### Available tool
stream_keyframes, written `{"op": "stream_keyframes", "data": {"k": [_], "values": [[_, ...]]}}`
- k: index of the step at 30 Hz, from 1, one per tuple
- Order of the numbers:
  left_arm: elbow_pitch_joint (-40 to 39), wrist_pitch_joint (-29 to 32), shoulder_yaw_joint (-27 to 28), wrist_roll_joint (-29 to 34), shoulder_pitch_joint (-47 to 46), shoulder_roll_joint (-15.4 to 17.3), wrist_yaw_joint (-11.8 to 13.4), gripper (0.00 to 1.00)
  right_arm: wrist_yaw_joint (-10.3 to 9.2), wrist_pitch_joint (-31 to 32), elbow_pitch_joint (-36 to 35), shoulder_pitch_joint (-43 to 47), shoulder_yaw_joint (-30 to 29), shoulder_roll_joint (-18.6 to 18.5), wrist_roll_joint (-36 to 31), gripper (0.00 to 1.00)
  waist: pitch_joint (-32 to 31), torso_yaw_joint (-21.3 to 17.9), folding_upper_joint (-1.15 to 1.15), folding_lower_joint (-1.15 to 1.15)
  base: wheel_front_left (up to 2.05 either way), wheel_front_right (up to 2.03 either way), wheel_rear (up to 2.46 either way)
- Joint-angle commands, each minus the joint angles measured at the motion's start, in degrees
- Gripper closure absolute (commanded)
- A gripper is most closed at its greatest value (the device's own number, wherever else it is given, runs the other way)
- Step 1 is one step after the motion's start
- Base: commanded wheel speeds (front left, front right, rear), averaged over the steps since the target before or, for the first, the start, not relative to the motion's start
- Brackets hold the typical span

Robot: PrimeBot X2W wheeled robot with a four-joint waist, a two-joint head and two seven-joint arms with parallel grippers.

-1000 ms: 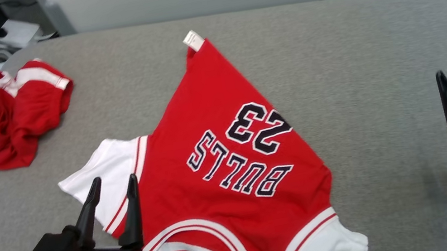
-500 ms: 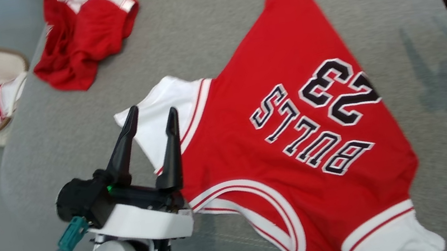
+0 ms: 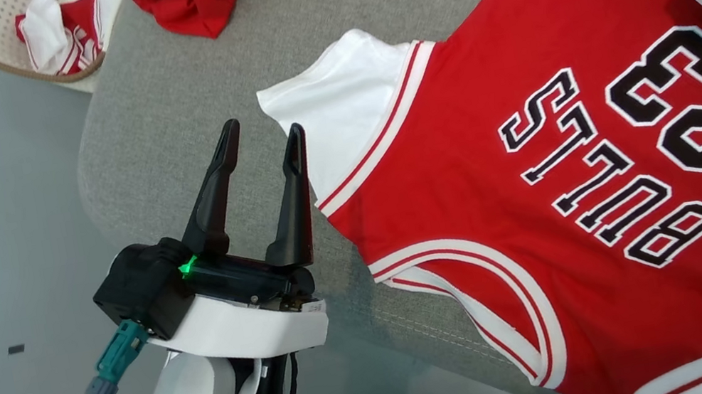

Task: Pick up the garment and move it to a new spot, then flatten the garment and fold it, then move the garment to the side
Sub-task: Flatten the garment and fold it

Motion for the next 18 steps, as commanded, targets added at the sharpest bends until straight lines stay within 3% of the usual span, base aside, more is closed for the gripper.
{"op": "stream_keyframes", "data": {"k": [1,6,15,16,17,18], "values": [[-2.33,-0.27,1.69,0.31,-0.1,1.24,0.03,0.0,0.23,-0.27,0.63,-0.9,1.29,0.8,1.34,0.0,1.72,0.85,0.0,0.0,-0.19,-0.19,-0.19],[-4.13,-0.27,-1.37,-0.53,0.09,1.21,2.27,0.0,0.23,-1.75,3.44,-2.34,4.8,-0.06,5.01,0.0,3.01,0.7,0.0,0.0,-0.15,-0.15,-0.15],[-4.73,-0.27,-4.06,-1.43,-0.71,1.2,4.48,0.0,0.23,-1.21,-0.64,-2.36,12.48,-1.93,14.71,0.0,3.31,0.67,0.0,0.0,-0.01,-0.01,-0.01],[-4.71,-0.27,-4.26,-1.58,-0.92,1.2,4.52,0.0,0.23,-0.92,-1.35,-2.36,13.37,-2.25,16.13,0.08,3.24,0.68,0.0,0.0,0.0,0.0,0.0],[-4.63,-0.27,-4.44,-1.67,-1.1,1.2,4.57,0.0,0.23,-0.71,-2.16,-2.37,14.3,-2.63,17.5,0.28,3.15,0.67,0.0,0.0,0.0,0.0,0.0],[-4.51,-0.27,-4.64,-1.72,-1.29,1.2,4.53,0.0,0.23,-0.35,-2.79,-2.37,15.24,-3.04,18.71,0.56,3.04,0.67,0.0,0.0,0.0,0.0,0.0]]}}
